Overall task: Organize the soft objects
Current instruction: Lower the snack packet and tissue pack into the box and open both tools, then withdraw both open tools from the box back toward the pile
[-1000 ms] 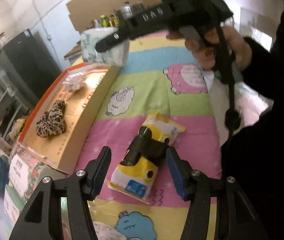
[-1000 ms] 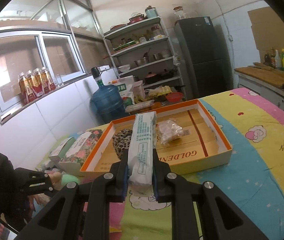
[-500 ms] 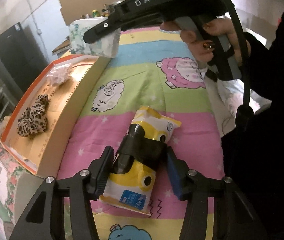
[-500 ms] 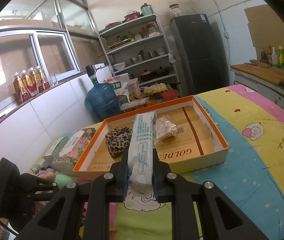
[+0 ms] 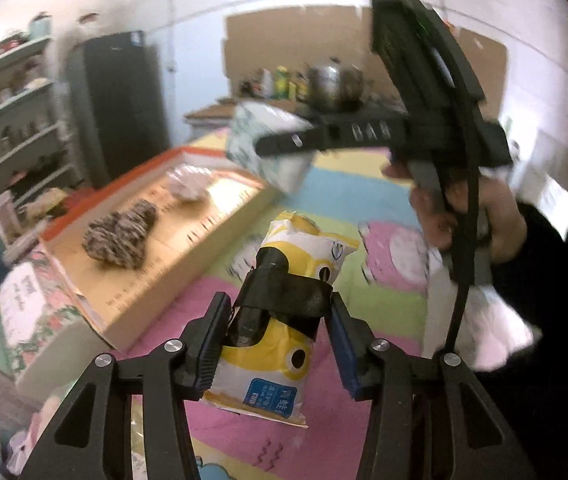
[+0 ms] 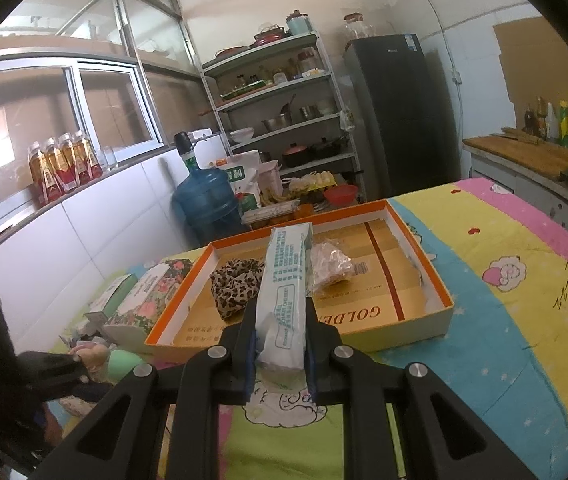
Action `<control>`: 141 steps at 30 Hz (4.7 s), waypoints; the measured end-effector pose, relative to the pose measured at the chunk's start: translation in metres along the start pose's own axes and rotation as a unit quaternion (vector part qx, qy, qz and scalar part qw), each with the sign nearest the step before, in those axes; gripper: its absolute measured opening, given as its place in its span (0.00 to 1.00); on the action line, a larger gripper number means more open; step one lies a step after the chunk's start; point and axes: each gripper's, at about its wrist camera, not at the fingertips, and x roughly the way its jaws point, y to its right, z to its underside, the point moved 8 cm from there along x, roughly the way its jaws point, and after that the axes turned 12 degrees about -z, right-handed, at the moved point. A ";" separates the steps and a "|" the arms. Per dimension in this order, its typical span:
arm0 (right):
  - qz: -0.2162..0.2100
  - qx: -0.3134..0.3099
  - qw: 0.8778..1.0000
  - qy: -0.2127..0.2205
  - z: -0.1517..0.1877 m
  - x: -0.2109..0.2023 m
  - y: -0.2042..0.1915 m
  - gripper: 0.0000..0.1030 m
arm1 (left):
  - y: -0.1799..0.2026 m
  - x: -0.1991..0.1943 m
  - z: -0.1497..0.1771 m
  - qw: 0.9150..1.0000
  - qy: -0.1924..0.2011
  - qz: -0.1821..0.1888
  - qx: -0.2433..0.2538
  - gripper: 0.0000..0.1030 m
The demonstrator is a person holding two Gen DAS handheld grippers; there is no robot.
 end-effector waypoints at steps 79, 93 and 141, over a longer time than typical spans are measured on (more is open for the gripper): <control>0.003 -0.086 0.973 -0.216 -0.064 0.158 0.122 0.56 | -0.157 0.220 -0.105 0.913 -0.099 -0.194 -0.346 0.62; 0.014 -0.112 0.982 -0.154 -0.091 0.120 0.091 0.56 | -0.153 0.151 -0.115 0.917 -0.032 -0.215 -0.335 0.64; -0.117 -0.164 0.973 -0.112 -0.001 0.059 -0.176 0.56 | -0.182 -0.164 0.037 0.861 0.085 -0.359 -0.350 0.64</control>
